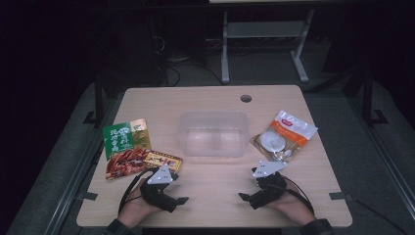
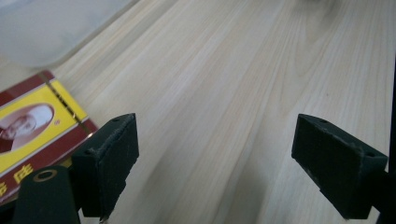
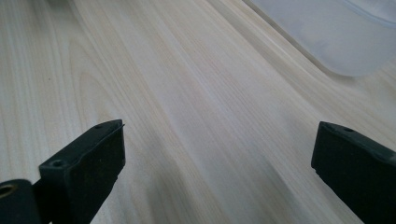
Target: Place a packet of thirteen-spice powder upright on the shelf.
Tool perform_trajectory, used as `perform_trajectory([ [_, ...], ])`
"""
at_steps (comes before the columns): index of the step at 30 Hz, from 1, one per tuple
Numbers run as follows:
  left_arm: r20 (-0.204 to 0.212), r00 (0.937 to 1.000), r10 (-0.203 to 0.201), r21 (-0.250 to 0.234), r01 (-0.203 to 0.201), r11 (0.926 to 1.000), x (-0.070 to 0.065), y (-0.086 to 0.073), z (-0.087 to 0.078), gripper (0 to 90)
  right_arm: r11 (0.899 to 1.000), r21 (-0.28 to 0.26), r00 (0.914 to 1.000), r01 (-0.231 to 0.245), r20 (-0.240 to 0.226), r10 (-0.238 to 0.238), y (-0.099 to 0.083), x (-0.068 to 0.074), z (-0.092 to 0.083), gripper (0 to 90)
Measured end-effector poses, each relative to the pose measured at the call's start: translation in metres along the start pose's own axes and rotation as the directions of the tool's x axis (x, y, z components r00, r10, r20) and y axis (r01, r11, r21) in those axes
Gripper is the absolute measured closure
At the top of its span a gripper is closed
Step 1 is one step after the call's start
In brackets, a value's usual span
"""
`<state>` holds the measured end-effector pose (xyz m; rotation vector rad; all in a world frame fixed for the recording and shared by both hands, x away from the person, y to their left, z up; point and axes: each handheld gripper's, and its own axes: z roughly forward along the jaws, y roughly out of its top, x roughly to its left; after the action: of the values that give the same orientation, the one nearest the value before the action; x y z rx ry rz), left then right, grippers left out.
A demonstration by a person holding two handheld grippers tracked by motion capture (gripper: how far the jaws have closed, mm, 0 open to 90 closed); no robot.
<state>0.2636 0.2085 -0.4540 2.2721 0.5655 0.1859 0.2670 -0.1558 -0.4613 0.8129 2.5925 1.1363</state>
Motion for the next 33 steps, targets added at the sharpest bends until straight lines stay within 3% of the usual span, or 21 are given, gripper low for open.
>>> perform_trajectory([
  [9,-0.025,0.9995,-0.020,-0.016,0.020,0.9997,0.007,0.002,-0.013,17.1,1.000,-0.010,1.0000,0.000,-0.004,0.000,0.000,0.000,-0.001,2.5],
  [17,-0.067,0.9960,-0.059,-0.028,0.057,0.9980,0.018,0.003,-0.030,27.9,1.000,-0.016,1.0000,-0.005,0.000,0.005,0.001,-0.001,-0.001,2.5],
  [22,-0.120,0.9873,-0.104,-0.040,0.100,0.9942,0.029,0.005,-0.043,43.3,1.000,-0.019,1.0000,-0.008,0.001,0.008,0.000,-0.002,-0.002,2.5],
  [23,-0.127,0.9864,-0.104,-0.038,0.100,0.9943,0.031,0.005,-0.046,49.7,1.000,-0.020,1.0000,-0.009,0.003,0.009,0.000,-0.002,-0.002,2.5],
  [27,-0.160,0.9801,-0.118,-0.035,0.114,0.9929,0.040,0.007,-0.054,59.5,1.000,-0.021,1.0000,-0.007,0.002,0.007,0.000,-0.002,-0.002,2.5],
  [33,-0.192,0.9644,-0.181,-0.059,0.173,0.9831,0.059,0.006,-0.064,80.4,1.000,-0.024,0.9999,-0.010,0.007,0.011,0.001,-0.002,-0.002,2.5],
])
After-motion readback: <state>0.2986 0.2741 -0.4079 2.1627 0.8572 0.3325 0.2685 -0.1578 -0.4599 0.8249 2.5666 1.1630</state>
